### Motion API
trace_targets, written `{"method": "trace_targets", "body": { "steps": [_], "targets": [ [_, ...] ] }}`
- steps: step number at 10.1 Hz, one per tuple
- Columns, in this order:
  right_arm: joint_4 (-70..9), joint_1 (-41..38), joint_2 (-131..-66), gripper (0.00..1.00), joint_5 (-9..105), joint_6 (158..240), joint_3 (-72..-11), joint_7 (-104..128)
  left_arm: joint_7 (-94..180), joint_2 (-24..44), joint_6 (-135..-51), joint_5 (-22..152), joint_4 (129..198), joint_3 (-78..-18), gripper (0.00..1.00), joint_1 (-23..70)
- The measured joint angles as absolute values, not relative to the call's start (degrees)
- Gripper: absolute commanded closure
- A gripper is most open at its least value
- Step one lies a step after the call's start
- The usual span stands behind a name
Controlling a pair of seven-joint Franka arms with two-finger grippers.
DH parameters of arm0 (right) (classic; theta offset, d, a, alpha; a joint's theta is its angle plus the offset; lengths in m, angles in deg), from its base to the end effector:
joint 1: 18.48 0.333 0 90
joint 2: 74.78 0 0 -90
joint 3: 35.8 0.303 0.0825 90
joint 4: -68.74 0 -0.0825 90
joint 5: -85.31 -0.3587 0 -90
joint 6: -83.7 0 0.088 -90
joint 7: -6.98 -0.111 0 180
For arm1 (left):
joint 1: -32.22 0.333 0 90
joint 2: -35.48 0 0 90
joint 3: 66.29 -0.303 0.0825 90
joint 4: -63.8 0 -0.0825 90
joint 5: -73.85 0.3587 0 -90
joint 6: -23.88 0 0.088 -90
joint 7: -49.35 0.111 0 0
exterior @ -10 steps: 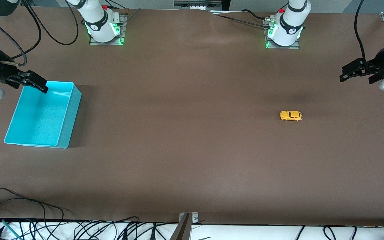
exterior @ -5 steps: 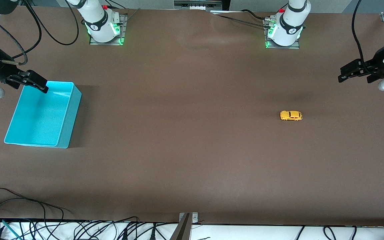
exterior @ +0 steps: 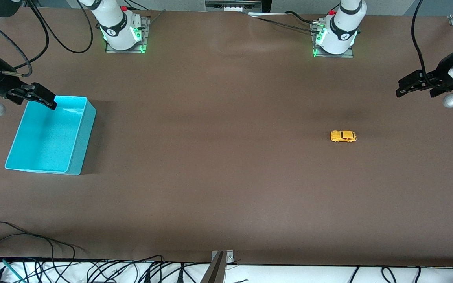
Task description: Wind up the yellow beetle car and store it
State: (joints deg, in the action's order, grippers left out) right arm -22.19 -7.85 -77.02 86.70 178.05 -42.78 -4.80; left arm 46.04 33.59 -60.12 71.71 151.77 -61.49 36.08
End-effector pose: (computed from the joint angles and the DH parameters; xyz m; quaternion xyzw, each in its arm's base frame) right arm 0.5462 0.0336 0.5861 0.9974 -0.0700 0.0123 0.0129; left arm 0.5270 -0.0124 0.5972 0.9983 0.0196 -0.0518 0.0181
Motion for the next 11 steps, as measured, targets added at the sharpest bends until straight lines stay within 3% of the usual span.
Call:
{"method": "trace_targets", "body": {
  "steps": [7,11],
  "targets": [
    [-22.19,-8.32,-77.07,0.0,86.7,178.27,-42.97,-4.8,45.99,33.6,-60.12,71.71,151.77,-61.66,0.0,36.15],
    [-22.2,-8.39,-77.82,0.0,86.62,182.7,-43.06,-4.81,45.98,33.6,-60.12,71.71,151.77,-61.66,0.0,36.15]
  ]
}}
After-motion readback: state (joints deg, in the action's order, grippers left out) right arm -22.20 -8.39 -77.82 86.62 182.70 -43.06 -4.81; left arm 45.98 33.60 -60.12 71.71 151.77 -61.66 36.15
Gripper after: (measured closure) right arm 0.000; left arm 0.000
